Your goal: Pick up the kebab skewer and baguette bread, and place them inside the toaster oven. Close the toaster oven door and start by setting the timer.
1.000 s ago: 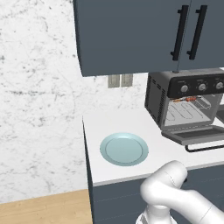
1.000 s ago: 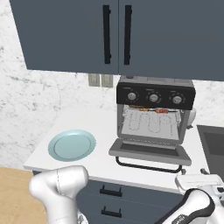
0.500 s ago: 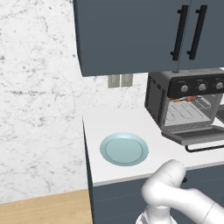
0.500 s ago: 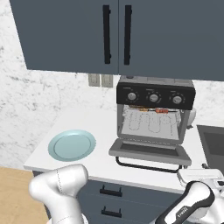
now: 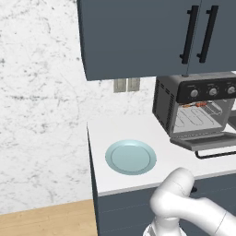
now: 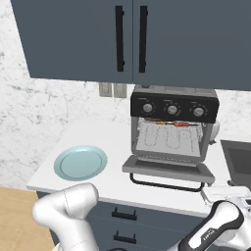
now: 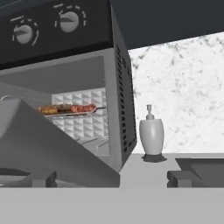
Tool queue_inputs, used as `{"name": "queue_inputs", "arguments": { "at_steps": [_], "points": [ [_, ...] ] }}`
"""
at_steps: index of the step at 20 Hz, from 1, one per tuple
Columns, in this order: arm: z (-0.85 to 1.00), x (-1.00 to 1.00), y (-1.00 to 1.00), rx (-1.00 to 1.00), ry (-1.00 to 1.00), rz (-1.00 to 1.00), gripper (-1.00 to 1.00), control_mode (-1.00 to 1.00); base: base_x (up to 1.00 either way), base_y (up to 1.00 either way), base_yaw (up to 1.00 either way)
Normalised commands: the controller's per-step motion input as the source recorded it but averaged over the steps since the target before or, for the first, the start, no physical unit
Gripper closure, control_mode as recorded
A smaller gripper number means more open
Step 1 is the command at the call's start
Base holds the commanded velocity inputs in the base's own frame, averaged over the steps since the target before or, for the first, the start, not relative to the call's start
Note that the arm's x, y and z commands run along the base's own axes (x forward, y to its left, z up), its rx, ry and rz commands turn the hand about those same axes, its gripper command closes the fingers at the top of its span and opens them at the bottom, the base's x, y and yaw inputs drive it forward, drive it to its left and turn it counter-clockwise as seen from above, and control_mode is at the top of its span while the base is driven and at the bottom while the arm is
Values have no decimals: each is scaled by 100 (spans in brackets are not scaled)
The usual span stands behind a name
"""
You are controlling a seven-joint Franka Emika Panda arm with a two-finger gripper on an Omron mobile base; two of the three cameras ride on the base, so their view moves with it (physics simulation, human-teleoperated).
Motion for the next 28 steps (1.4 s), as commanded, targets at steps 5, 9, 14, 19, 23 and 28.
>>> {"name": "queue_inputs", "arguments": {
  "at_steps": [5, 9, 14, 19, 23, 28],
  "points": [
    [26, 21, 0, 4, -11, 0, -100, -100, 0, 0, 0],
    [23, 22, 0, 2, -14, 0, -100, -100, 0, 0, 0],
    [10, 29, 1, 0, -10, 0, -100, -100, 0, 0, 0],
    [6, 31, 9, 0, -10, 0, -100, -100, 0, 0, 0],
    [2, 34, 13, 0, -8, 0, -100, -100, 0, 0, 0],
    [5, 38, 12, 0, -7, 0, -100, -100, 0, 0, 0]
  ]
}}
